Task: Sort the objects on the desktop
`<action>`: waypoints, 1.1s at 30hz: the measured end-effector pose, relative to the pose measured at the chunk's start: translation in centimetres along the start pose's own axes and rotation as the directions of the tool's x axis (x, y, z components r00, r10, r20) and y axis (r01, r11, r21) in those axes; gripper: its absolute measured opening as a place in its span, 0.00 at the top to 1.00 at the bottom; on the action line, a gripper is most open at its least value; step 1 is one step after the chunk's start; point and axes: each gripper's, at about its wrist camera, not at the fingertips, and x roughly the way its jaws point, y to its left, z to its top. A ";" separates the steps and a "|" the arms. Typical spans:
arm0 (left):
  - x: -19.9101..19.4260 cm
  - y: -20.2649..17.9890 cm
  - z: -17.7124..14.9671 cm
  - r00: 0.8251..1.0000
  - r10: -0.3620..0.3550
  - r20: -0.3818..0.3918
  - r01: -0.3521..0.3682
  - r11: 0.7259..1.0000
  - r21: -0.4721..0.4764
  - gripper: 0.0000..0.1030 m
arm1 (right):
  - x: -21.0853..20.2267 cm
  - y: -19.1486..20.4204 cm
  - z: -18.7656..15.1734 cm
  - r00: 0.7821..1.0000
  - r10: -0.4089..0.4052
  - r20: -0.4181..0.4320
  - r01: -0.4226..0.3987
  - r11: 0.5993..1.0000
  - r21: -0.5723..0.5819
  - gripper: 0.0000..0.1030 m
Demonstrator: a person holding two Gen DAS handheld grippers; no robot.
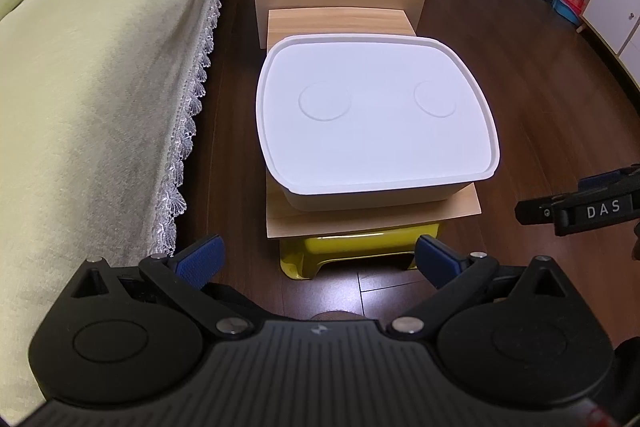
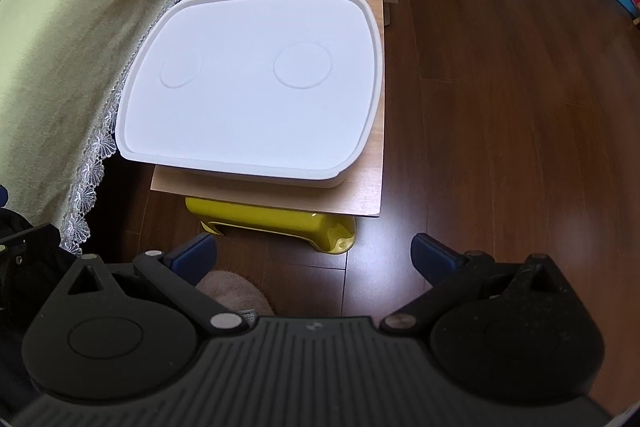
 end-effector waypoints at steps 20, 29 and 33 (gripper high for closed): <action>0.7 -0.5 0.5 1.000 0.016 -0.003 -0.015 1.000 0.021 0.01 | 0.4 -0.4 0.1 1.000 0.009 -0.005 -0.009 1.000 0.024 0.01; 0.8 -0.1 0.7 1.000 0.016 -0.002 -0.016 1.000 -0.004 0.01 | 0.4 -0.4 0.0 1.000 0.010 -0.003 -0.009 1.000 0.026 0.01; 0.7 -0.1 0.6 1.000 0.016 0.002 -0.016 1.000 -0.005 0.01 | 0.5 -0.5 0.1 1.000 0.010 -0.004 -0.010 1.000 0.024 0.01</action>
